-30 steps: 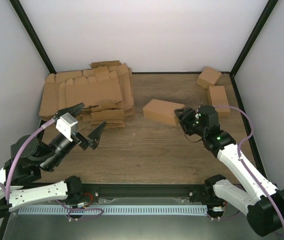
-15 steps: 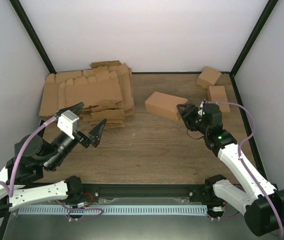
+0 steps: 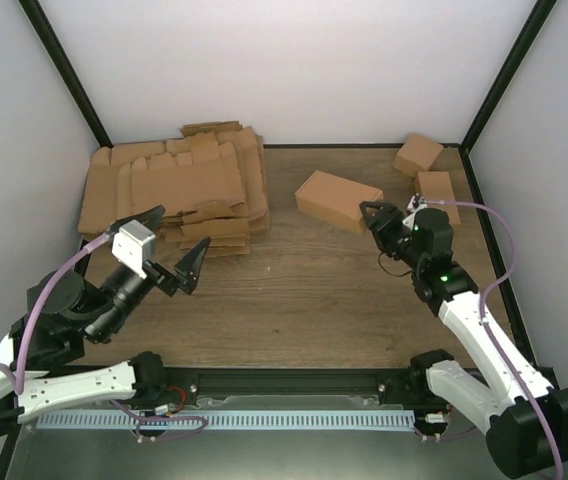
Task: Fold the paper box
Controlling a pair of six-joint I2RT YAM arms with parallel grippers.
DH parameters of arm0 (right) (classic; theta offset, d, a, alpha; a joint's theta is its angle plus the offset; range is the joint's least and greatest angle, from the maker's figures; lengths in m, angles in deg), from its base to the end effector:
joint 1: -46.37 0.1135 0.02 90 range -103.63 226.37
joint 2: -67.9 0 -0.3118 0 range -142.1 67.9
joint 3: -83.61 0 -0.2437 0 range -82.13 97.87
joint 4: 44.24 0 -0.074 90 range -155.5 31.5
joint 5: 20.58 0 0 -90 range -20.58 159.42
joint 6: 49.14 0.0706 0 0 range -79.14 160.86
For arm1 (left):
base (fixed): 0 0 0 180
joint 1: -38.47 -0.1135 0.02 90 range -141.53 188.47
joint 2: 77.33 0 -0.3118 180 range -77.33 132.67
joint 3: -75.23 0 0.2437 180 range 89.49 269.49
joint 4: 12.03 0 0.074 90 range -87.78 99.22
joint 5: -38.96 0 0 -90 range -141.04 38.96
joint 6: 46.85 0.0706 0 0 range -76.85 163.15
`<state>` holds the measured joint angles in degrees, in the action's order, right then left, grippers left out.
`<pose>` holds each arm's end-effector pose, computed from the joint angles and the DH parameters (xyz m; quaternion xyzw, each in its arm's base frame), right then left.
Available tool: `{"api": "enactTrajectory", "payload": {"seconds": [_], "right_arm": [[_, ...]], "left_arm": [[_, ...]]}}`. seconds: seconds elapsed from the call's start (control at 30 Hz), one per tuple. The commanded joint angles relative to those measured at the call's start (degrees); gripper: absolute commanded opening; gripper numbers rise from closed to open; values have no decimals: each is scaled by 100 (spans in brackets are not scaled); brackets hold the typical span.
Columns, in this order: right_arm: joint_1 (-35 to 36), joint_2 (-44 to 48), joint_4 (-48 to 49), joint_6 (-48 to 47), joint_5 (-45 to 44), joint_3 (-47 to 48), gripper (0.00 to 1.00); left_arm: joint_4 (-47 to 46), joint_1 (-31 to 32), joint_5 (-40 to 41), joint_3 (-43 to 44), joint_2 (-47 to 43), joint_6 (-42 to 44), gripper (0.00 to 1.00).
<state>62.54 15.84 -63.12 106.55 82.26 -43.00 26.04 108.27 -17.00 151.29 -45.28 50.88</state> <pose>0.1955 0.0730 0.3220 0.2757 0.7556 0.4529 0.3846 0.0588 -0.0453 0.4620 0.2313 0.6353 -0.1983 0.7096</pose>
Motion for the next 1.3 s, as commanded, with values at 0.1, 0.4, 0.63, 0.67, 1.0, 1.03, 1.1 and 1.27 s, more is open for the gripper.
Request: {"api": "enactTrajectory", "payload": {"seconds": [0.1, 0.4, 0.63, 0.67, 1.0, 1.03, 1.1, 1.27], "right_arm": [[-557, 299, 411, -229, -17, -69, 33], [-720, 487, 386, -293, -398, -97, 33], [-728, 806, 322, -524, -932, -38, 32], [-725, 837, 302, -577, -1004, 3, 31], [-720, 907, 57, -986, -1871, 249, 31], [-724, 936, 40, -1019, -2036, 254, 31], [-720, 991, 64, -1149, -2335, 262, 31], [-728, 874, 116, -1354, -2705, 306, 31]], "left_arm": [[-58, 28, -82, -1, -191, 74, 100], [-293, 33, -424, 41, -510, 193, 100], [-545, 31, -668, -259, -742, 366, 100], [-541, 33, -673, -272, -736, 378, 100], [-679, 33, -429, -211, -843, 525, 100], [-715, 36, -389, -257, -869, 533, 100], [-771, 33, -334, -420, -888, 520, 100], [-722, 31, -291, -927, -735, 277, 100]]}}
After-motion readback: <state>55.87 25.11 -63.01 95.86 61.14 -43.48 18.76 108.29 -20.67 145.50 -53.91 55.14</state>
